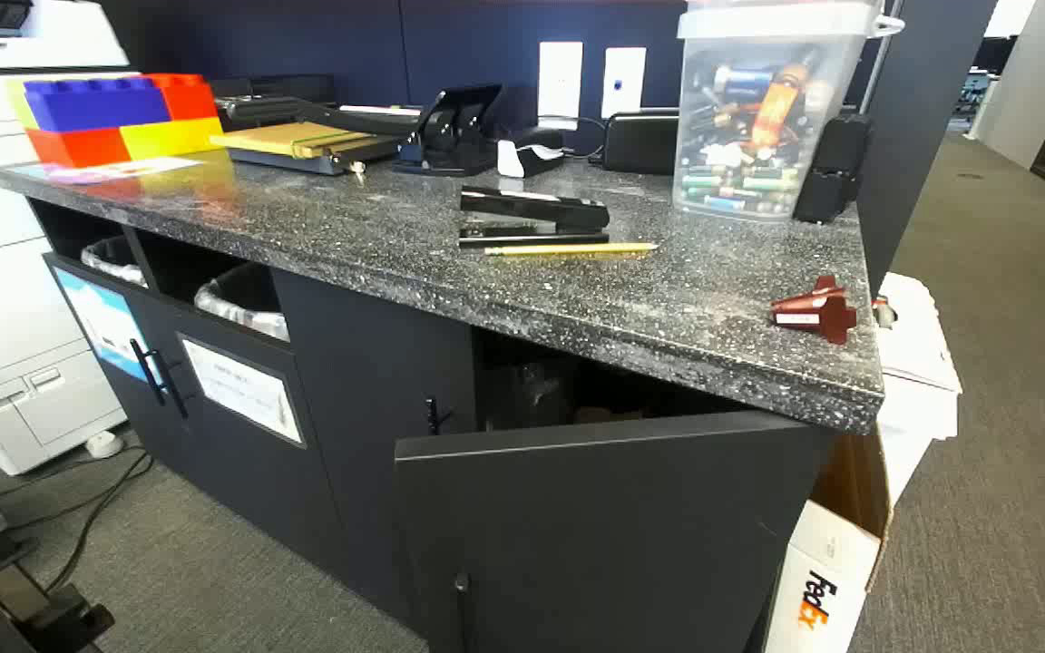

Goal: Close the base cabinet door

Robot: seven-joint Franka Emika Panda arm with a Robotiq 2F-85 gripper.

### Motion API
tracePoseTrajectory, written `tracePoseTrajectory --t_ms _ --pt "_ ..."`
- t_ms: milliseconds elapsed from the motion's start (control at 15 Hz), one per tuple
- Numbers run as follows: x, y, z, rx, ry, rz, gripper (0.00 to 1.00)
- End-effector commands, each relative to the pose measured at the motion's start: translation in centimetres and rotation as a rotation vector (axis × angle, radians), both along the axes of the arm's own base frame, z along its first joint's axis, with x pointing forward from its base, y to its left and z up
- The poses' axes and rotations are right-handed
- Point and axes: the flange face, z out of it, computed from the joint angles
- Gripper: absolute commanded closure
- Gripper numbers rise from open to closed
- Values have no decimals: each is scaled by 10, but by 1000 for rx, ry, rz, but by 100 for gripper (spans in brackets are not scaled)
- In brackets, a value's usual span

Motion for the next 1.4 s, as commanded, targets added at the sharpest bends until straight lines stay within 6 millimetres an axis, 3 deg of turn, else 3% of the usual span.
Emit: tracePoseTrajectory --t_ms 0,1333 --pt "0 0 1 0 0 0 0" --pt "5 -5 -5 7 -3 -5 0"
